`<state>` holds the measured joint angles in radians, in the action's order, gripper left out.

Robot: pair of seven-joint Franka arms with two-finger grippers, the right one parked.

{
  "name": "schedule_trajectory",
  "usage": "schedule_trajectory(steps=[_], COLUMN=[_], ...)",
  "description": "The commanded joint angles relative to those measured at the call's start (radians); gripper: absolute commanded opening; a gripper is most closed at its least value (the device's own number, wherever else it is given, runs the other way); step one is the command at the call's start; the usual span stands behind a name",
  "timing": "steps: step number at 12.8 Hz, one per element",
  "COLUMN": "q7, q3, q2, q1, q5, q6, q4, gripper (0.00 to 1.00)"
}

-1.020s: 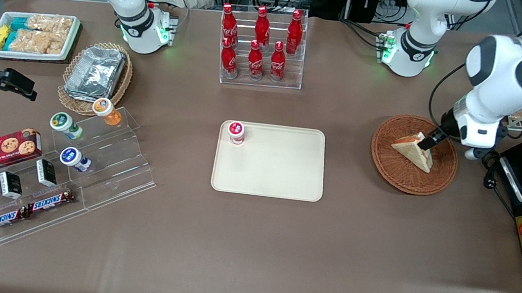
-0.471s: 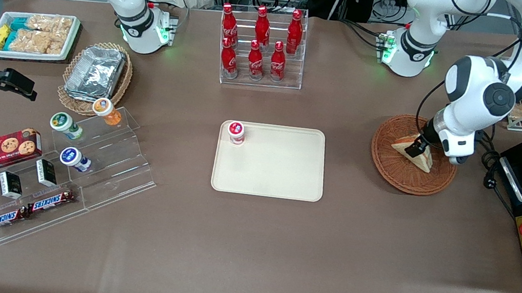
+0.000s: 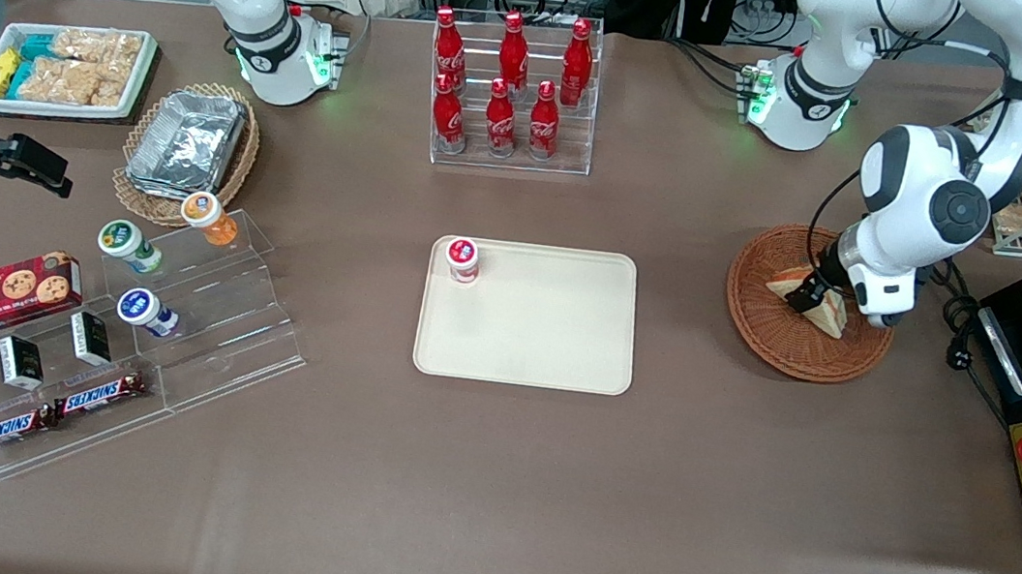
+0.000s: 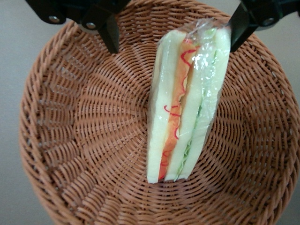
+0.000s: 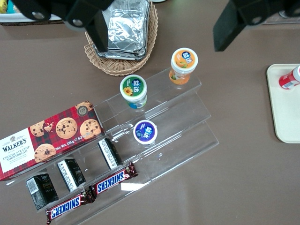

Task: Place sandwich from basket to tray
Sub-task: 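Lower the left gripper and close it on the sandwich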

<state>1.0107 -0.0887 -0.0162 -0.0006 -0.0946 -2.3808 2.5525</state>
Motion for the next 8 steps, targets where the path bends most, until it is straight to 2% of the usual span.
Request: schedule_trajectory(steps=[1,4,6,8], q7=[0.022,0.042,0.058,0.086], q3=[0.001,0.003,0.004,0.014], q2=[0.022,0.035,0.033,0.035], q1=[0.001,0.004,0.005,0.011], q5=[-0.005,-0.004,-0.004,0.0], q6=[-0.031,-0.031,-0.031,-0.031], q4=[0.012,0.012,0.008,0.006], gripper=[1.0,0.99,0.91,0.91])
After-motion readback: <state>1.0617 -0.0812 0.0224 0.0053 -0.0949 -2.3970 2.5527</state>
